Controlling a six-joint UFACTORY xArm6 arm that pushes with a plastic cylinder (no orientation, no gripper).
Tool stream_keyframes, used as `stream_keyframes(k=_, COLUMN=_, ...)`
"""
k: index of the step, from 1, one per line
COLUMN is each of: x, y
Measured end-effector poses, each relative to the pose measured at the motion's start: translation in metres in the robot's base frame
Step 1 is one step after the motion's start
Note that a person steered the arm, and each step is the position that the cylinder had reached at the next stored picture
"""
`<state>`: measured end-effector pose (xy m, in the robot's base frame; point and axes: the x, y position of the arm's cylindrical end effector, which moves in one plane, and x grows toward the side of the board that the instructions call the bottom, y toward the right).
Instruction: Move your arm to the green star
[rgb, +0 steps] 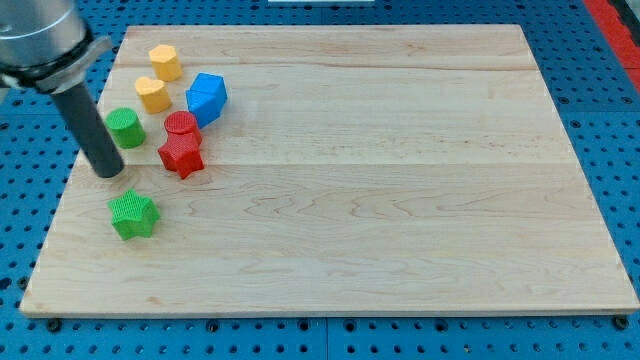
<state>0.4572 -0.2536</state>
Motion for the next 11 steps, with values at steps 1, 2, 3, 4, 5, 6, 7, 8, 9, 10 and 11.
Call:
stream_keyframes(k=1, x=-0.038, y=-0.044)
stream_keyframes(k=2, x=-0.060, y=-0.041)
stream_keyframes(k=3, x=-0.060, y=-0.021)
stream_keyframes(k=4, x=-0.060, y=-0.020)
stream_keyframes(k=5, x=-0.059, y=-0.010)
stream_keyframes(k=6, x=-0.039, y=-0.010)
stream_keyframes(k=7, x=0.030, y=-0.016)
stream_keyframes(k=8, x=0.100, y=-0.011)
stream_keyframes(k=9, x=0.139, y=-0.005)
stream_keyframes(k=10, x=0.139, y=0.030)
stream_keyframes(k=11, x=0.133, y=0.062)
